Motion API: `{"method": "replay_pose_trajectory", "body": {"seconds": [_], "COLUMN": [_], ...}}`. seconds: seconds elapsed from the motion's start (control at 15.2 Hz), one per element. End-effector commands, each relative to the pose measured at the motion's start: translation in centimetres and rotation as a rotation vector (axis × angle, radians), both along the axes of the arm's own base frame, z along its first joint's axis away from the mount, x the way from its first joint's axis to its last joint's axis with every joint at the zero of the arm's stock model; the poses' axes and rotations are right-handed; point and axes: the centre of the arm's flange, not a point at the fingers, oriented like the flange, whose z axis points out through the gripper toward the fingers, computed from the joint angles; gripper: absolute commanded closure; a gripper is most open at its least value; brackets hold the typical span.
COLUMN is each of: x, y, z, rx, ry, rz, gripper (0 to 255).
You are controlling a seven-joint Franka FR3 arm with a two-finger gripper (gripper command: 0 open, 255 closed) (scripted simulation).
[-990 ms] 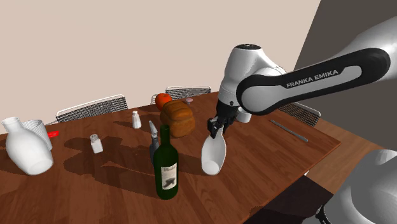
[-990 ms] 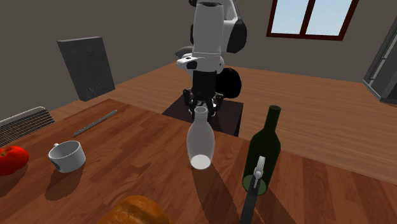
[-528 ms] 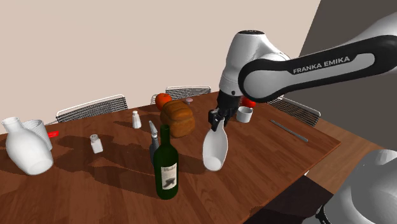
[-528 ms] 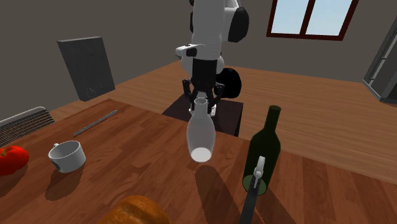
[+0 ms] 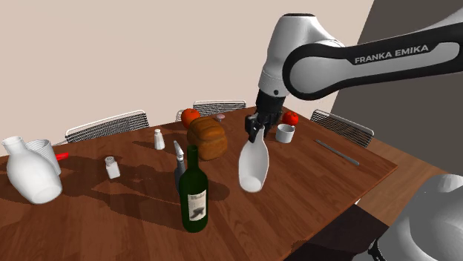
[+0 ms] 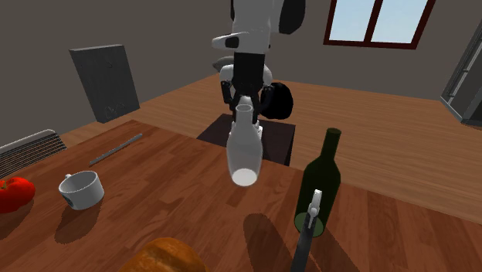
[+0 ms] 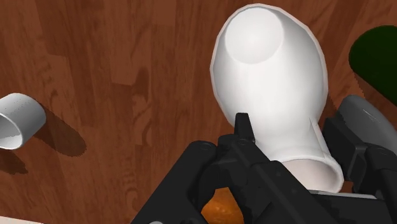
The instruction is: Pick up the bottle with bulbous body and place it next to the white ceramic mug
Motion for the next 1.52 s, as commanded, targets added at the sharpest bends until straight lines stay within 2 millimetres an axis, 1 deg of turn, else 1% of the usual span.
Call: {"method": "replay_pose_trajectory", "body": {"seconds": [0.0,1.45], "x": [0.1,0.1], "y": [0.0,0.0], "z": [1.0,12.7], "rx": [0.0,0.0], "ry": [0.0,0.0], "rz": [0.0,0.0], "gripper": [255,255]}}
